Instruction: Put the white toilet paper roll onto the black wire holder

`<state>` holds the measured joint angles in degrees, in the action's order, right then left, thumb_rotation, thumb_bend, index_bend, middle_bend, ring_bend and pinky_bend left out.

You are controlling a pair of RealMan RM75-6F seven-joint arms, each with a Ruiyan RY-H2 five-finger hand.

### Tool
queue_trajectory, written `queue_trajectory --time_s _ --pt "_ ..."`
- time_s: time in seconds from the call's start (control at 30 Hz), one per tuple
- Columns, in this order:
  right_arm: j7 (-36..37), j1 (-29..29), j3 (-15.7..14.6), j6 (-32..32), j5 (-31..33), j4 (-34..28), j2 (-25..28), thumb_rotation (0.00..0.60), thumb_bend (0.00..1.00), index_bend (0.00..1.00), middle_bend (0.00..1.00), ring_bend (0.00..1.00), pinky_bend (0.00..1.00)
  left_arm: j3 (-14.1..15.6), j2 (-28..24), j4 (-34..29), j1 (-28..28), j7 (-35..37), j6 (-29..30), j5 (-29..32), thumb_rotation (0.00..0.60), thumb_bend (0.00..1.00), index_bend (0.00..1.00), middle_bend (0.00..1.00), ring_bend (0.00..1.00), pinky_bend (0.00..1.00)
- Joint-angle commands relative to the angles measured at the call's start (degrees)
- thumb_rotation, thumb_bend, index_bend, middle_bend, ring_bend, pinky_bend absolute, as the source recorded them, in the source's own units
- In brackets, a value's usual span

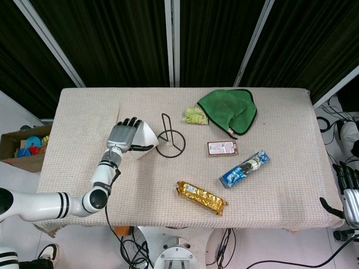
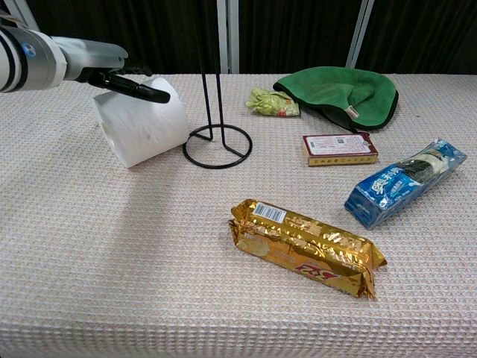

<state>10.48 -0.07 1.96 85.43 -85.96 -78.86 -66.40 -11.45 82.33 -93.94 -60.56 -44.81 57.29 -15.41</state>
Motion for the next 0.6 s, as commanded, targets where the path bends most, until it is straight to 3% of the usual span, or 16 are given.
queue_trajectory --time_s 0.03,0.2,0.3,0.5,0.6 --pt "-0.06 0.05 0.02 -0.08 0.03 0.07 -0.03 0.6 0.18 0.0 0.0 0.0 0.0 0.7 0.95 0.98 -0.64 -0.62 0.3 0.43 0.117 0.05 0.0 0.0 0.0 0.15" --pt "-0.24 0.12 0.08 -0.03 -0.06 -0.19 0.12 0.6 0.18 0.0 0.0 0.0 0.0 0.75 2.89 3.51 -1.21 -0.61 0.81 0.97 0.12 0.06 0.0 0.0 0.0 0.15" --pt "-0.35 0.12 0.08 -0.14 0.05 -0.3 0.16 0.6 0.18 0.0 0.0 0.0 0.0 0.31 3.91 4.74 -1.26 0.15 0.74 1.23 0.15 0.06 0.0 0.0 0.01 0.15" --pt "-0.32 0.24 0.14 -0.61 0.41 -0.1 -0.01 0.6 0.19 0.0 0.0 0.0 0.0 0.08 5.57 6.77 -1.25 0.59 1.22 2.4 0.294 0.06 0.0 0.05 0.07 0.21" --pt "-0.29 0.24 0.19 -0.68 0.53 0.01 -0.04 0.6 0.19 0.0 0.0 0.0 0.0 -0.11 6.71 7.79 -0.91 1.16 2.19 2.17 0.414 0.07 0.0 0.12 0.14 0.28"
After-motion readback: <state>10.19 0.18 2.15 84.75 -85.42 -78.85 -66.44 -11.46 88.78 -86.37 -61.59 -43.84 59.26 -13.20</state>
